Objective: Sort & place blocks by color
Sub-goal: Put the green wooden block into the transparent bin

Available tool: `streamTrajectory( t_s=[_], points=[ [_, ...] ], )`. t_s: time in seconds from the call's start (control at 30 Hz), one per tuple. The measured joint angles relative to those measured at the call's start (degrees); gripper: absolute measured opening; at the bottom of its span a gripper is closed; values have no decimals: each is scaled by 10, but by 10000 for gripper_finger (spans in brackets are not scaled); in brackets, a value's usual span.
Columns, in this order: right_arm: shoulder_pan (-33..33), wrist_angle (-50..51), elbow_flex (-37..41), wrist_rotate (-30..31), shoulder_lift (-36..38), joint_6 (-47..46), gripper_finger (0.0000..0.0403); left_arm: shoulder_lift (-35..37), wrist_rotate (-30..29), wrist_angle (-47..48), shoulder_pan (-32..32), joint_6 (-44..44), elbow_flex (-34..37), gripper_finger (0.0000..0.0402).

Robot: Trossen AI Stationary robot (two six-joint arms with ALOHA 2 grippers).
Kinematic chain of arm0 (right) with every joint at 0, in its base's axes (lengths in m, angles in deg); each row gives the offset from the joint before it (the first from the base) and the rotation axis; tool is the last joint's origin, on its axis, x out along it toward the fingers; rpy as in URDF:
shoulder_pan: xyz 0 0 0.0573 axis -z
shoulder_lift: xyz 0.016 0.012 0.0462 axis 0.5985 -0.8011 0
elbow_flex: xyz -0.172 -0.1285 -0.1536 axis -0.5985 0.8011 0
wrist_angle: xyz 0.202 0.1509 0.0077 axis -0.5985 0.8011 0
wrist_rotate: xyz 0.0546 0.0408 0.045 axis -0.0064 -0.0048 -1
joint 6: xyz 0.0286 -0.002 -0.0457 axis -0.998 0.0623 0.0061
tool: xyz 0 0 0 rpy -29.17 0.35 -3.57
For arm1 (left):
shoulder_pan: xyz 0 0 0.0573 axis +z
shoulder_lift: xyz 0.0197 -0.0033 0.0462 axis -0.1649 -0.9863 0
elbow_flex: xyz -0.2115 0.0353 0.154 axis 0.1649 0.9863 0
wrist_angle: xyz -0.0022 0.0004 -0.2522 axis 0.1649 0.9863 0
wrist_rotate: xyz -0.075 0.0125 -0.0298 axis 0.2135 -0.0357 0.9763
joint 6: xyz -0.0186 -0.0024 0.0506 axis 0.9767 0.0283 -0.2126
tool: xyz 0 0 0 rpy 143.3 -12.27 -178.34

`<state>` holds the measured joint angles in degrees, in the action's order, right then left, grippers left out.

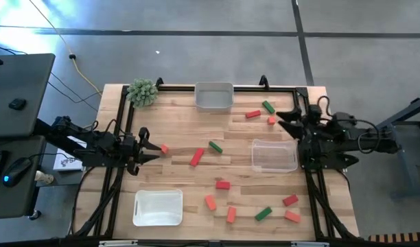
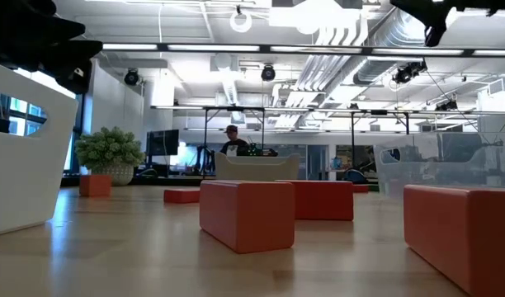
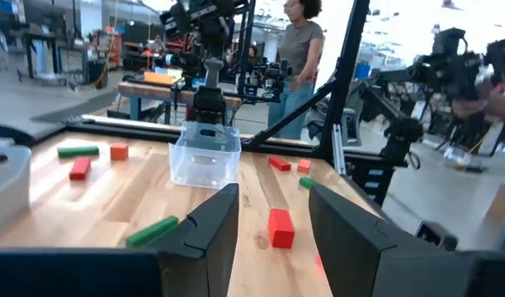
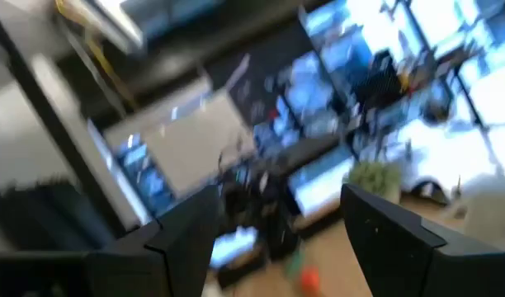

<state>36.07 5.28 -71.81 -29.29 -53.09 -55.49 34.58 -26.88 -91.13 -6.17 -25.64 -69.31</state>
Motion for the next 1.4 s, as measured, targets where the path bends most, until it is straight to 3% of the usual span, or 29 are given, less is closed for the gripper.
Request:
streamTrajectory(
  t_s=[0.3, 0.67, 1.07, 1.4],
  points=[
    [-26, 82, -96, -112, -128, -5, 245, 0, -40, -4, 0, 118, 0, 138],
    [-125, 109, -117, -171, -211, -52, 245, 0, -52, -5, 0, 92, 0, 138],
    [-236, 135, -117, -175, -277, -81, 245, 0, -52, -5, 0, 118, 0, 138],
    [-320, 109, -117, -125, -339, -154, 245, 0, -52, -5, 0, 123, 0, 138]
  ],
)
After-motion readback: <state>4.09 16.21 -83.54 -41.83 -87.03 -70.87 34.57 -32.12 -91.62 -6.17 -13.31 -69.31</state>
